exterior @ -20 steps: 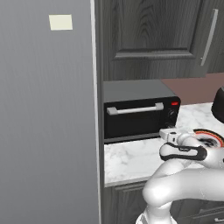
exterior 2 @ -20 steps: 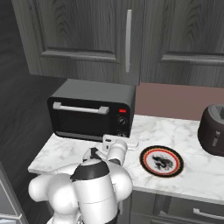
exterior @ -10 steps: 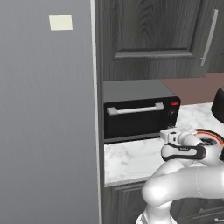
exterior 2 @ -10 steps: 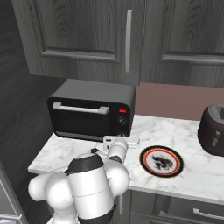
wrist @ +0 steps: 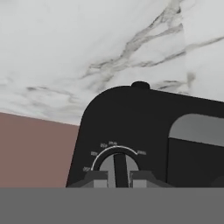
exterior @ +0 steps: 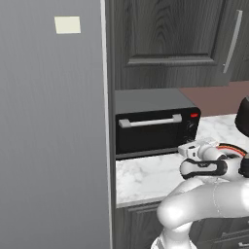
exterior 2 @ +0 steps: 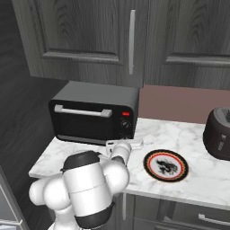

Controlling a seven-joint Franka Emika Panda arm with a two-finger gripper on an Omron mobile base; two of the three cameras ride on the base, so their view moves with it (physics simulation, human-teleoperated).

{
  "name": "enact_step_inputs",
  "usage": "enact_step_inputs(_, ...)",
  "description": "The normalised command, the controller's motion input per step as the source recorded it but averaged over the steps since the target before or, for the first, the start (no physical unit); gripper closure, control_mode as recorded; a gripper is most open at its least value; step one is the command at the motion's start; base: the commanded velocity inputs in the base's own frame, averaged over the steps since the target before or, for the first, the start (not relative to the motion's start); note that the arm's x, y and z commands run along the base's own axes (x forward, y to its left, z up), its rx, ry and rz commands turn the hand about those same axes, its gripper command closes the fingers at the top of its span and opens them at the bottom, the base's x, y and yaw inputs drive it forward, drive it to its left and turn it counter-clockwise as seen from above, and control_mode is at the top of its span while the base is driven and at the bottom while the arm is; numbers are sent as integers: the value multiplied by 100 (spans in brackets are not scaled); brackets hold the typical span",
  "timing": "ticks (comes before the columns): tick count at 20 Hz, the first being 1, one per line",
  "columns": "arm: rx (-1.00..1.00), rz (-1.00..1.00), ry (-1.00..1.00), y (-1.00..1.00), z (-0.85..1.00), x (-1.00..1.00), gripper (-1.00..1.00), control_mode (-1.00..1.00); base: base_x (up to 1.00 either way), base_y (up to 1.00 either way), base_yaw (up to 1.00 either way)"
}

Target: Pull the toaster oven rack outwards. Pick up the baguette from the plate and place it on the toaster oven rack. Close the toaster oven door fully and set the temperature to the lowest setting.

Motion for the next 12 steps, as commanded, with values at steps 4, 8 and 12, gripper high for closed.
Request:
enact_step_inputs(4, -15, 0, 0, 0, -16, 1, 100, -100, 0, 0, 0)
enact_step_inputs(8, -16, 0, 0, -3, -14, 3, 100, -100, 0, 0, 0)
enact_step_inputs(12, -18, 0, 0, -12, -13, 3, 100, -100, 0, 0, 0)
